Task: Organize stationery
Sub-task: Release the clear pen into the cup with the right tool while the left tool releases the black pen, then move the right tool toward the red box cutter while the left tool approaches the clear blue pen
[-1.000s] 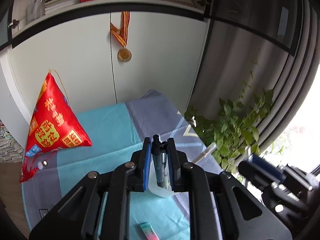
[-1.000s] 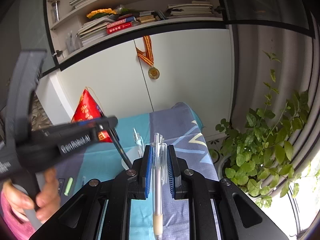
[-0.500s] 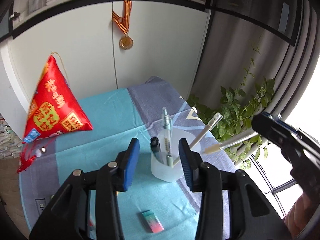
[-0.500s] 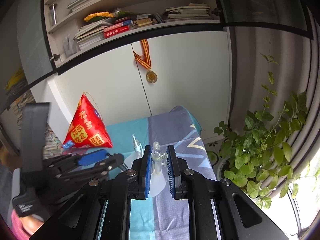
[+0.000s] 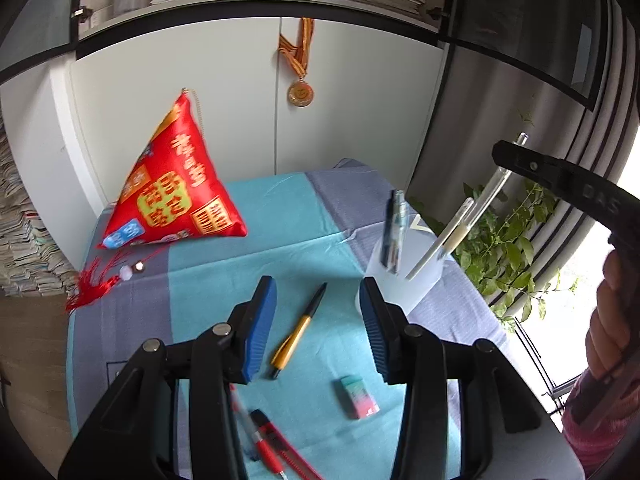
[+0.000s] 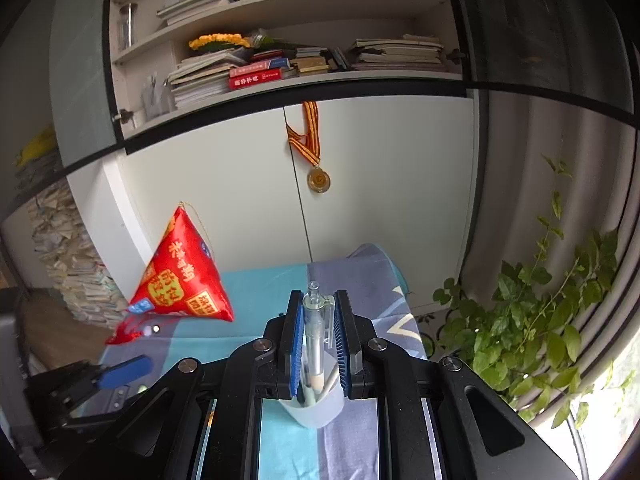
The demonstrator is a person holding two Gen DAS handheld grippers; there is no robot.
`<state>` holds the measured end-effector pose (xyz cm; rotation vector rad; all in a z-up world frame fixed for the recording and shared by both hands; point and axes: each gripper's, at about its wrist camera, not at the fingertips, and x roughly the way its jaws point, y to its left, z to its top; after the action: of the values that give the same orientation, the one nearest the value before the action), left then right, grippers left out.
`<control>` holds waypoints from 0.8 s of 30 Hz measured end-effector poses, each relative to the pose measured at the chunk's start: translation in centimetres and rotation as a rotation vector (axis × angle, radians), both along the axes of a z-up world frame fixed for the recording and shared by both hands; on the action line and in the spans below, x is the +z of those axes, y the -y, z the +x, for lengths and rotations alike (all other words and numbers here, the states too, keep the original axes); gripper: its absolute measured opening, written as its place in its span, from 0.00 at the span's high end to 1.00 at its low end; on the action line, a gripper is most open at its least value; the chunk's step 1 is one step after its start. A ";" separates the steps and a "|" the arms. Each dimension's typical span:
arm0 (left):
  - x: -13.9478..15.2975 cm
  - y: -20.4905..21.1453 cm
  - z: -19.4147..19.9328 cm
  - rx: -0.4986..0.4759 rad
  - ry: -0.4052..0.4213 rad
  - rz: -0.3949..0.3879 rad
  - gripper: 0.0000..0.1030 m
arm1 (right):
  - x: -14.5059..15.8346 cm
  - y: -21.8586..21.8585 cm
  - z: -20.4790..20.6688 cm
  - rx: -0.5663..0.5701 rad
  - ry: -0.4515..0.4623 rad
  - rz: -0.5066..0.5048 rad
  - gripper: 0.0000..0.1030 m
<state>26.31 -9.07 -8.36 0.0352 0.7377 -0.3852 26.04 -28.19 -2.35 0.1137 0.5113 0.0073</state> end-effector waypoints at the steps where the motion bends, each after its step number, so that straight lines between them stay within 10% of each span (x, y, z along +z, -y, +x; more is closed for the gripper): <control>1: -0.1 -0.5 -0.1 0.013 0.002 0.004 0.58 | -0.3 -0.3 0.3 -0.003 -0.002 -0.012 0.85; 24: -4.8 -9.2 0.1 0.198 -0.124 -0.027 0.54 | -6.8 -0.3 2.7 -0.051 -0.227 -0.001 0.85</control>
<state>26.37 0.12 -13.19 -0.0874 0.8500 -0.2100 28.73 -27.91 -9.14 0.1276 0.7346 -0.0559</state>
